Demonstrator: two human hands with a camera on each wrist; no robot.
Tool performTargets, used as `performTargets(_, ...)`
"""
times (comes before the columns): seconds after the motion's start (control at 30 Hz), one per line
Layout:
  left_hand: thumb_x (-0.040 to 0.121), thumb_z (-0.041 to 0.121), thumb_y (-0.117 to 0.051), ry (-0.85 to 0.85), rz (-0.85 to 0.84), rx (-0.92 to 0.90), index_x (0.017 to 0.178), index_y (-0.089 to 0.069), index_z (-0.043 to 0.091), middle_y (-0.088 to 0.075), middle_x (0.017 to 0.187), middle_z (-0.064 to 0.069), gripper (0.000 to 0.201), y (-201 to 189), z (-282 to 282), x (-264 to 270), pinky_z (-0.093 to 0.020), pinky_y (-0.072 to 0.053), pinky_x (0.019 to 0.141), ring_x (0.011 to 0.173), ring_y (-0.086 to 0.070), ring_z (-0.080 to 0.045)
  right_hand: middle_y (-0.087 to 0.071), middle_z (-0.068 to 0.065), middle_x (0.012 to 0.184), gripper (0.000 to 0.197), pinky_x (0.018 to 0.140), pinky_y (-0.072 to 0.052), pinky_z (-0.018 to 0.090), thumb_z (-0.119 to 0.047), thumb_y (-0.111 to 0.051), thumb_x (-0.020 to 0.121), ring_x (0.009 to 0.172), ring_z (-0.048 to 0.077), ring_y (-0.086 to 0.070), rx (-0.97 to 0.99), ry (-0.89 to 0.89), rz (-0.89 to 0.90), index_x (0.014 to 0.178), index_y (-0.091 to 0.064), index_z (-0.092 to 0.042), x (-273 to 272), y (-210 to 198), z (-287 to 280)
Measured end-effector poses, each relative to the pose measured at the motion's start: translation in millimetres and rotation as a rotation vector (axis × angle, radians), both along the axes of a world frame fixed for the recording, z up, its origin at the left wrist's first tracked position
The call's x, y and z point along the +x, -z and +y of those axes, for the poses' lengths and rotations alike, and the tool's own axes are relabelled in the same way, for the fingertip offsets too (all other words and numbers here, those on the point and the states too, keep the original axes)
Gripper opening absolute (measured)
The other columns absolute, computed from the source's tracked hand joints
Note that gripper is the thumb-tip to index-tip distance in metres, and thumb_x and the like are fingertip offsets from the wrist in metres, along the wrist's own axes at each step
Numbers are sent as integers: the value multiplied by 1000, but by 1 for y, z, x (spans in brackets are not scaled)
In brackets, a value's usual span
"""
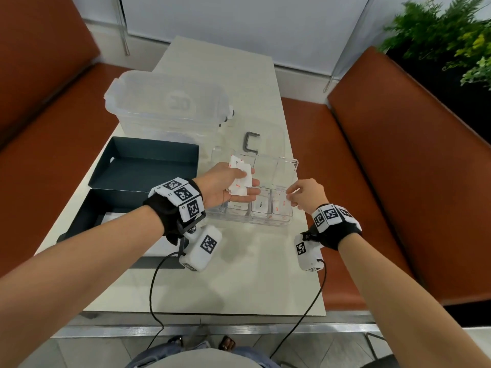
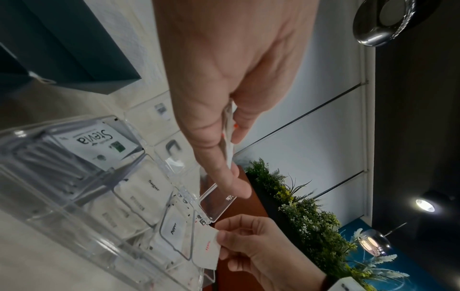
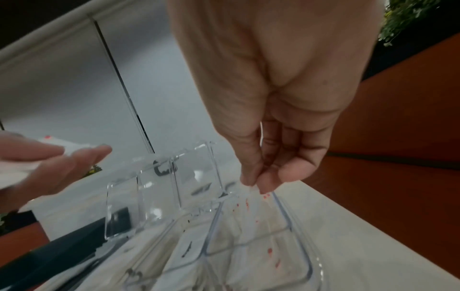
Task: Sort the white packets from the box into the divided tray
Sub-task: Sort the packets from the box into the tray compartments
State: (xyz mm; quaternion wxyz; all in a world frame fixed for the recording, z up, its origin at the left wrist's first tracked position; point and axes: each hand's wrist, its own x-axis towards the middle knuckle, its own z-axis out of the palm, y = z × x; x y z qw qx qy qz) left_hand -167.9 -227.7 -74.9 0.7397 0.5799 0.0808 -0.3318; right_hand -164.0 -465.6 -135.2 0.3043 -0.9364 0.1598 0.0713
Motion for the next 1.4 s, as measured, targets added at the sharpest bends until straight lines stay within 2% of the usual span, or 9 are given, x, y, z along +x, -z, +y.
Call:
performTargets(0.1,103,3,-38,-4,6,-1,131,-51,-1,-63,112,-22,31,0,0,-1,-38,-60,64,89,-67,-32,-71,15,85,8,57,-47,17,-6,-61,90,69,15,-64,-49,-25,34,92,-69,-8,1,6,7)
performTargets(0.2,103,3,-38,-7,14,-5,131,-50,0,-65,108,-21,31,1,1,-1,-38,-60,65,89,-68,-32,-67,15,99,13,70,-46,21,-5,-60,90,89,24,-62,-135,-80,15,93,-71,-9,1,12,14)
performTargets(0.33,103,3,-38,-13,20,2,132,-49,-1,-65,108,-21,31,2,2,-1,-39,-60,66,90,-68,-33,-64,11,107,14,71,-45,27,-6,-62,88,80,20,-55,-247,-123,-5,97,-68,-13,1,16,18)
performTargets(0.47,103,3,-38,-16,21,0,132,-49,-1,-65,109,-22,31,3,4,-1,-40,-60,67,92,-68,-34,-66,1,97,11,71,-48,30,-18,-72,80,81,20,-58,-353,-138,25,86,-64,-23,-2,15,19)
performTargets(0.63,103,3,-38,2,17,0,131,-51,-1,-64,114,-23,31,2,2,-2,-40,-60,67,92,-67,-34,-67,-6,99,19,90,-46,37,-27,-73,80,96,19,-61,-478,-218,69,98,-67,-28,-5,15,22)
performTargets(0.77,103,4,-38,4,17,2,130,-51,-1,-65,111,-22,30,1,1,-3,-37,-61,59,88,-68,-32,-67,-6,99,13,90,-38,37,-27,-71,83,98,19,-60,-521,-250,113,95,-70,-31,-7,16,24)
performTargets(1.2,103,4,-39,6,27,-17,128,-52,0,-66,107,-21,29,5,2,0,-38,-61,62,86,-69,-31,-68,-7,89,17,83,-32,35,-11,-65,83,95,20,-60,-541,-274,170,91,-65,-26,-7,8,28)
performTargets(1.3,102,8,-43,4,37,-39,127,-54,1,-67,107,-20,29,5,1,1,-38,-62,62,86,-69,-30,-62,-13,72,16,87,-41,35,-10,-65,84,92,19,-61,-488,-259,134,87,-64,-26,-5,1,24)
performTargets(1.4,102,18,-46,20,62,-85,125,-55,3,-66,114,-22,30,4,2,1,-39,-62,65,90,-69,-31,-62,-9,80,15,86,-52,39,-10,-62,87,87,17,-62,-378,-230,-15,86,-65,-25,-4,-15,23)
